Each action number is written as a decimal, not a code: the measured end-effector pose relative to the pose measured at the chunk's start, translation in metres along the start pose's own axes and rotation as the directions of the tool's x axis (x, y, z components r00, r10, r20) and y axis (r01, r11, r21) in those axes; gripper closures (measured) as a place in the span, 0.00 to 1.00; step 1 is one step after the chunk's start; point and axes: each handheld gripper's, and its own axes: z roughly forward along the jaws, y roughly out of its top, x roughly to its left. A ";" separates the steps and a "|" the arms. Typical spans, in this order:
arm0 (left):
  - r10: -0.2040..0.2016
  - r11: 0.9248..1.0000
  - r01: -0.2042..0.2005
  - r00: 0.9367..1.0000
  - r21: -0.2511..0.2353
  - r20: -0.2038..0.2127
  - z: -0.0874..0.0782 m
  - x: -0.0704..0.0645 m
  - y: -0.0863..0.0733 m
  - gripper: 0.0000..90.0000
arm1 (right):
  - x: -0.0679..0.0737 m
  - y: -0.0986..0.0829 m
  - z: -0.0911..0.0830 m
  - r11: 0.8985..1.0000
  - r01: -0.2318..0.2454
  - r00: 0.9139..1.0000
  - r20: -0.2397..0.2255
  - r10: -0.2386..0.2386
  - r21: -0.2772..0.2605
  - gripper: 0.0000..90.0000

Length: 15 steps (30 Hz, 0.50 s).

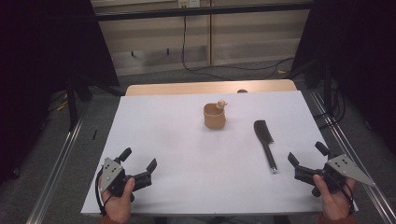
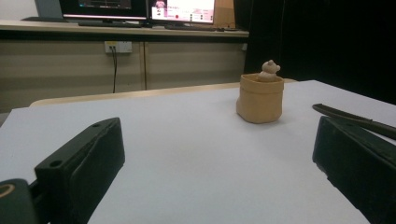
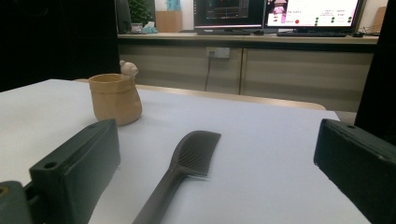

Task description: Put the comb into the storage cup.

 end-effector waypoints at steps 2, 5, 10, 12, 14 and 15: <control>0.004 1.000 -0.004 1.000 0.002 0.000 0.000 0.000 0.000 0.03 | 0.000 0.000 0.000 1.000 0.002 1.000 -0.001 -0.002 0.000 0.00; 0.004 1.000 -0.004 1.000 0.005 0.004 0.001 0.000 0.000 0.02 | 0.000 0.000 0.000 1.000 0.005 1.000 -0.001 -0.005 -0.001 0.00; -0.003 1.000 0.003 1.000 0.004 0.009 0.001 -0.001 0.000 0.02 | 0.000 0.000 0.001 1.000 -0.003 1.000 -0.021 0.003 0.007 0.00; -0.004 1.000 0.004 1.000 0.004 0.010 0.001 -0.001 0.000 0.02 | 0.001 -0.001 0.002 1.000 -0.004 1.000 -0.027 0.005 0.010 0.00; -0.004 1.000 0.004 1.000 0.006 0.010 0.001 -0.001 0.000 0.02 | 0.001 -0.001 0.003 1.000 -0.002 0.999 -0.032 0.003 0.013 0.00; -0.004 1.000 0.004 1.000 0.006 0.009 0.000 -0.001 0.000 0.02 | 0.001 -0.001 0.004 1.000 0.002 0.999 -0.036 -0.002 0.015 0.00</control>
